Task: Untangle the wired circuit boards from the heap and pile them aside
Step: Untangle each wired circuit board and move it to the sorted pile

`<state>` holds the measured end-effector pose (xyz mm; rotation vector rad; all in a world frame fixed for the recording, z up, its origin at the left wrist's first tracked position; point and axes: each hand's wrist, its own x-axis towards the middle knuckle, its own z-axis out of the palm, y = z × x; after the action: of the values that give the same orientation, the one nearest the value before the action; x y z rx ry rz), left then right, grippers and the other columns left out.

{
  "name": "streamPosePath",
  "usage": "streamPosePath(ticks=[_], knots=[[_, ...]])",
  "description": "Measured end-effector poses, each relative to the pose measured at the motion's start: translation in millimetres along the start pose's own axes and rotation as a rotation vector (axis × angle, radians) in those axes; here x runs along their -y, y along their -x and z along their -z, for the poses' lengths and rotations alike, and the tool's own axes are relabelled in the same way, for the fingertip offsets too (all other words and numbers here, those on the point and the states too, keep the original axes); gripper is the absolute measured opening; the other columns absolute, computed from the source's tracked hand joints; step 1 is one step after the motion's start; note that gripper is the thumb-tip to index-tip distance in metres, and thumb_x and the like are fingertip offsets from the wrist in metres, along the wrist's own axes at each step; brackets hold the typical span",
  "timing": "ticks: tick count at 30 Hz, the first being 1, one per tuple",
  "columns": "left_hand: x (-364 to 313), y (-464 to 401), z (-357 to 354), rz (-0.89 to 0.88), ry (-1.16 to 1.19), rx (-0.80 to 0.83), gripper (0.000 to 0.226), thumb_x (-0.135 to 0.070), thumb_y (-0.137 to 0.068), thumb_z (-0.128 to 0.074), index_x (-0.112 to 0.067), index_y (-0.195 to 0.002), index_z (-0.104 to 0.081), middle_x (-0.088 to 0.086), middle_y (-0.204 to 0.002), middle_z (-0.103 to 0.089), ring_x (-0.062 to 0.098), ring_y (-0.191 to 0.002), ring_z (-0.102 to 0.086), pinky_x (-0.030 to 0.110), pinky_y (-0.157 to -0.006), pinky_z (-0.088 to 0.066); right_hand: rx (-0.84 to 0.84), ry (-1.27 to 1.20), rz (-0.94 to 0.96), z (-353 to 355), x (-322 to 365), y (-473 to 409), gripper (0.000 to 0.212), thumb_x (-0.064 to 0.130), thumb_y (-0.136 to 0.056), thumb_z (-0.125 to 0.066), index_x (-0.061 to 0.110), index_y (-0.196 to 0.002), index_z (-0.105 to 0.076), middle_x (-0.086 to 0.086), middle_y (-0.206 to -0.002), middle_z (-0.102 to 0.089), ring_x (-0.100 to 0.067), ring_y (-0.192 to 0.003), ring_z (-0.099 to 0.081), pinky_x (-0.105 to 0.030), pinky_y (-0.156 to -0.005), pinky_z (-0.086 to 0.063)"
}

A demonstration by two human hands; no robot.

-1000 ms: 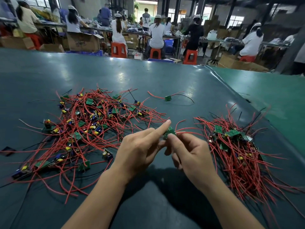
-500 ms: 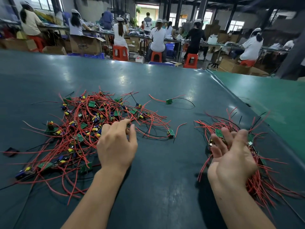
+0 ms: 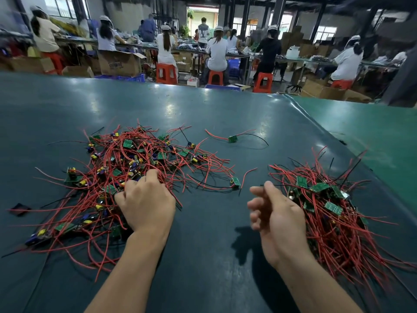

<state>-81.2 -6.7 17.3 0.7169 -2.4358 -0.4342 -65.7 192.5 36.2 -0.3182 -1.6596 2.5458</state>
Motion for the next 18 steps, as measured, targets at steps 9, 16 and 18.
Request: streamPosePath(ticks=[9, 16, 18], knots=[[-8, 4, 8, -0.558, 0.6, -0.523, 0.014, 0.001, -0.092, -0.061, -0.002, -0.101, -0.071, 0.004, -0.098, -0.07, 0.024, -0.089, -0.065, 0.031, -0.083, -0.05, 0.159, 0.173, 0.161, -4, -8, 5, 0.021, 0.019, -0.097, -0.057, 0.01, -0.083, -0.071, -0.01, -0.06, -0.063, -0.013, -0.037, -0.047, -0.02, -0.033, -0.035], [-32, 40, 1, -0.909, 0.948, -0.18, 0.013, 0.003, -0.088, -0.06, -0.001, -0.095, -0.07, 0.004, -0.096, -0.069, 0.021, -0.086, -0.063, 0.033, -0.078, -0.051, 0.153, 0.594, 0.453, 1, -14, -4, 0.027, 0.012, -0.09, -0.068, 0.033, -0.107, -0.067, -0.002, -0.075, -0.067, -0.015, -0.05, -0.061, -0.03, -0.042, -0.049], [-33, 39, 1, -0.817, 0.998, -0.173, 0.019, 0.001, -0.087, -0.063, -0.001, -0.106, -0.065, 0.006, -0.103, -0.066, 0.022, -0.085, -0.062, 0.033, -0.076, -0.05, 0.093, 0.528, 0.425, 4, -11, -8, 0.013, 0.018, -0.094, -0.063, 0.026, -0.095, -0.073, -0.005, -0.06, -0.064, -0.013, -0.041, -0.05, -0.024, -0.042, -0.041]])
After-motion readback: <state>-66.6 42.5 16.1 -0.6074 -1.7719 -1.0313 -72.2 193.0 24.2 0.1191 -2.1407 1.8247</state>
